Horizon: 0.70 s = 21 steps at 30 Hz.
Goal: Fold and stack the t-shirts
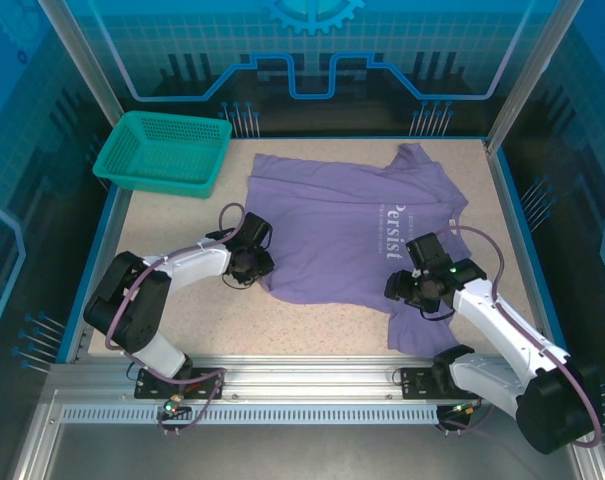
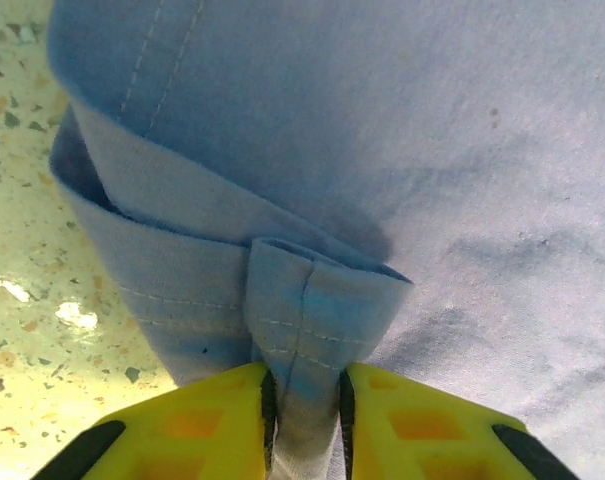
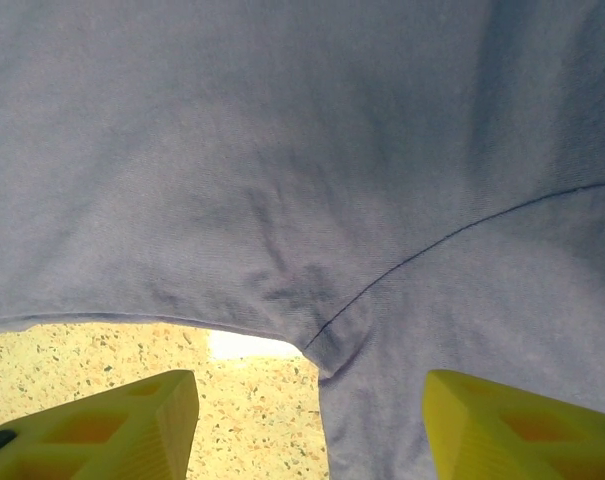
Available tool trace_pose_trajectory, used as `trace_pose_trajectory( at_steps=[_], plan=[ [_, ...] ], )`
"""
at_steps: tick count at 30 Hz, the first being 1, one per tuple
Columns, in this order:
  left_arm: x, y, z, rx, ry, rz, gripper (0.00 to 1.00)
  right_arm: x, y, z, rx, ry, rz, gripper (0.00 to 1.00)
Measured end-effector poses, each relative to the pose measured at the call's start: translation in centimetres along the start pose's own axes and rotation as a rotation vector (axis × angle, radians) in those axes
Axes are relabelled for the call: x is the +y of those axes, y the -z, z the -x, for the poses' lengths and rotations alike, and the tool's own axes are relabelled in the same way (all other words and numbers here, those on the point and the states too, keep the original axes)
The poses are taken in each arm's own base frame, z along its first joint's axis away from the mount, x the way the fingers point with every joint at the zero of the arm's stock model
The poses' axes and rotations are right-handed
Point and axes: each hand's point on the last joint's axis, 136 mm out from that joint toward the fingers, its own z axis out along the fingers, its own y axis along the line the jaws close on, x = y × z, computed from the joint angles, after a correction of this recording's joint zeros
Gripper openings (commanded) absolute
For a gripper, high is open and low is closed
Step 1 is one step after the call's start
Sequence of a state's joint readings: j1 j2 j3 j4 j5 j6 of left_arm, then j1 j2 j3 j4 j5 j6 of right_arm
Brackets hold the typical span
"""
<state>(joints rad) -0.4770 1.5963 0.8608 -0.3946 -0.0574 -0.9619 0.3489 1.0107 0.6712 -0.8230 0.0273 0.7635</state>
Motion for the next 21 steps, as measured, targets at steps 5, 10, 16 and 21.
trace_pose_trajectory(
  at_steps=[5, 10, 16, 21],
  plan=[
    [0.3, 0.7, 0.2, -0.024, 0.000, -0.001, 0.15, -0.3, -0.1, 0.0, 0.002, -0.002, -0.019, 0.62],
    [2.6, 3.0, -0.4, -0.079, 0.033, -0.026, 0.10, -0.9, -0.1, -0.4, 0.016, -0.019, -0.040, 0.61],
    [7.6, 3.4, -3.2, -0.091, 0.110, -0.016, 0.15, -3.3, 0.0, -0.9, 0.058, -0.185, -0.095, 0.59],
    [10.5, 2.7, -5.3, -0.076, 0.159, -0.010, 0.38, -7.2, 0.5, -2.5, 0.111, -0.420, -0.170, 0.59]
  ],
)
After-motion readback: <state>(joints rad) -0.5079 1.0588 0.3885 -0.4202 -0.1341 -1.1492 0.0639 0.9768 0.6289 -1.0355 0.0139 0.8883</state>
